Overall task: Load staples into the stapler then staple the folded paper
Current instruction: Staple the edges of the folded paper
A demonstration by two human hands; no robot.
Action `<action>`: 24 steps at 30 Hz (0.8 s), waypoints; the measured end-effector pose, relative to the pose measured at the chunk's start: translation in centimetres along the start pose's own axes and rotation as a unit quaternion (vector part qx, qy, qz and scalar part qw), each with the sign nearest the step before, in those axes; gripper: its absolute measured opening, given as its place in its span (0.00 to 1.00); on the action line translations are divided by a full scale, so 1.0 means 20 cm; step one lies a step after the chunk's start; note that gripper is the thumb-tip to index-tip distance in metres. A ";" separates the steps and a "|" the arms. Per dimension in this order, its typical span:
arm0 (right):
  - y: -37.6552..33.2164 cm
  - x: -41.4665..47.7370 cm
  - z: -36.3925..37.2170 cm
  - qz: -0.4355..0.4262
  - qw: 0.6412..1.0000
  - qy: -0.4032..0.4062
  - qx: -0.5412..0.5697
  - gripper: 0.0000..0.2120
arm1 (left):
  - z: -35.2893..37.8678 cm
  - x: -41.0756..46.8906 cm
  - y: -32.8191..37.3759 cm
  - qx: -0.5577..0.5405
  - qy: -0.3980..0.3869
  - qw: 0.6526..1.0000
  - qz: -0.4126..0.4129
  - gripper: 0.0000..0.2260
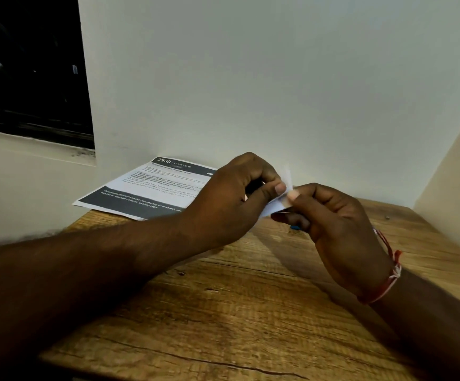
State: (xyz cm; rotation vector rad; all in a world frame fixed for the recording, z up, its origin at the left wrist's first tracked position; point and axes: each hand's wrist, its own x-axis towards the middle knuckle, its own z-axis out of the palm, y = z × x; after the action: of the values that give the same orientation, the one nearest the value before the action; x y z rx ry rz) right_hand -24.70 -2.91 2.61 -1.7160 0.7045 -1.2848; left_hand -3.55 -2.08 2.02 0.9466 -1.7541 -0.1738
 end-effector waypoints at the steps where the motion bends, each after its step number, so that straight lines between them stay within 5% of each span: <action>1: -0.01 0.00 0.00 0.021 0.999 -0.002 0.027 0.20 | 0.00 0.00 0.00 -0.002 -0.002 1.000 0.007 0.06; 10: 0.04 0.05 -0.05 0.116 0.990 0.058 0.054 0.15 | 0.01 0.00 -0.04 0.004 -0.043 0.999 0.006 0.07; 14: 0.03 0.06 -0.05 0.111 0.988 0.095 0.054 0.07 | -0.04 0.03 -0.05 0.060 0.045 0.989 -0.131 0.31; 17: 0.03 0.07 -0.06 0.097 0.987 0.100 0.075 0.04 | -0.07 0.06 -0.10 -0.093 0.073 0.949 -0.291 0.45; 21: 0.05 0.09 -0.08 0.094 0.981 0.101 0.136 0.03 | -0.07 0.07 -0.19 -0.387 0.033 0.861 -0.329 0.28; 24: 0.07 0.09 -0.11 0.106 0.984 0.097 0.105 0.03 | -0.06 0.06 -0.18 -0.384 0.018 0.873 -0.300 0.20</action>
State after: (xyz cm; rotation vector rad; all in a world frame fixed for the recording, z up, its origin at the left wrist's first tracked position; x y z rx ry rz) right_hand -26.06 -5.67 2.53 -1.3214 0.8098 -1.3352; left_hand -0.78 -4.99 1.41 0.8363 -1.1217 -1.1569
